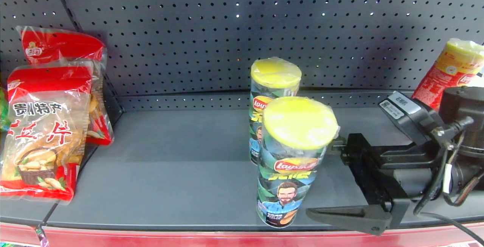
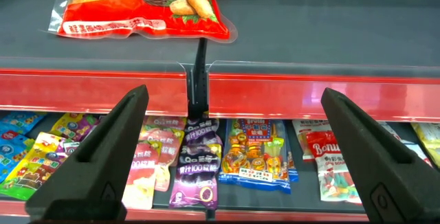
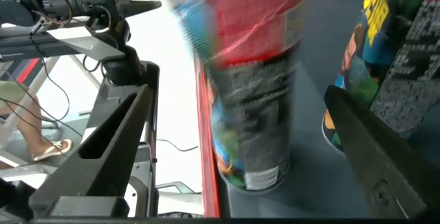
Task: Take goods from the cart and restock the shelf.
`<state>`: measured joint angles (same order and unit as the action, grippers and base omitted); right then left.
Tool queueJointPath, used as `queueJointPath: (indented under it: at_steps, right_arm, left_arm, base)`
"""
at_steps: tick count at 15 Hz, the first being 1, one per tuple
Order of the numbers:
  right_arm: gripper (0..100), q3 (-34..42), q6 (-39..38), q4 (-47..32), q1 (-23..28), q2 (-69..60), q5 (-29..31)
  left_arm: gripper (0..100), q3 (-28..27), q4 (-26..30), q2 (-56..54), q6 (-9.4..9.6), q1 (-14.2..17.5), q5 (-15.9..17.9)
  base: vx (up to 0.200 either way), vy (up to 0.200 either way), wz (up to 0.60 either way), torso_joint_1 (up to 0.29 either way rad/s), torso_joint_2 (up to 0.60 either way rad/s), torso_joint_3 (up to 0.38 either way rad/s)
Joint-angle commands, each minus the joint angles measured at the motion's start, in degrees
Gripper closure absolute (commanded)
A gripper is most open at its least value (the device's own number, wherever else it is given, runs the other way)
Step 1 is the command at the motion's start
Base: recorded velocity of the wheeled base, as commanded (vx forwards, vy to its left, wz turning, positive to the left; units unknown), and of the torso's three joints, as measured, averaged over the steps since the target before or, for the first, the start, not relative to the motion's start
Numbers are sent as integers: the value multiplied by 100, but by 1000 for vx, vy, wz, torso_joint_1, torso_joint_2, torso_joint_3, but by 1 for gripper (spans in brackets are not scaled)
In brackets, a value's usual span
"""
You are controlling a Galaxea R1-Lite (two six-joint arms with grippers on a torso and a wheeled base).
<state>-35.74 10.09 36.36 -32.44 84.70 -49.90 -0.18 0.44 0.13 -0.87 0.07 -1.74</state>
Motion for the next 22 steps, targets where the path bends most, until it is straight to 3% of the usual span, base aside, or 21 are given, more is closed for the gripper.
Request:
queueJointPath:
  at_steps: [1, 7, 10, 11, 13, 15, 18, 20, 22]
  right_arm:
    - [0, 32, 1, 2, 1, -85, -3]
    - [0, 665, -34, -7, 326, -929, 24]
    - [0, 1377, -122, -77, 1091, -2537, 85]
    - [0, 1386, -122, -86, 1108, -2581, 85]
    - [0, 1263, -183, -622, 1609, -4181, 701]
    - [0, 1210, -236, -1088, 1899, -4902, 1052]
    - [0, 973, -236, -2327, 2831, -5965, 2054]
    - [0, 1263, -254, -2652, 3534, -6194, 2221]
    - [0, 1860, 19, -2643, 3490, -6194, 2168]
  left_arm:
    - [0, 1, 0, 4, -1, 1, -1]
    - [0, 1, 0, 4, -1, 1, -1]
    - [0, 1, 0, 4, -1, 1, -1]
    - [0, 1, 0, 4, -1, 1, -1]
    - [0, 1, 0, 4, -1, 1, -1]
    - [0, 1, 0, 4, -1, 1, -1]
    - [0, 9, 0, 4, -1, 1, -1]
    - [0, 9, 0, 4, -1, 1, -1]
    - [0, 1, 0, 4, -1, 1, -1]
  base:
    - [0, 0, 0, 0, 0, 0]
    - [0, 0, 0, 0, 0, 0]
    - [0, 0, 0, 0, 0, 0]
    - [0, 0, 0, 0, 0, 0]
    - [0, 0, 0, 0, 0, 0]
    - [0, 0, 0, 0, 0, 0]
    - [0, 0, 0, 0, 0, 0]
    - [0, 0, 0, 0, 0, 0]
    - [0, 0, 0, 0, 0, 0]
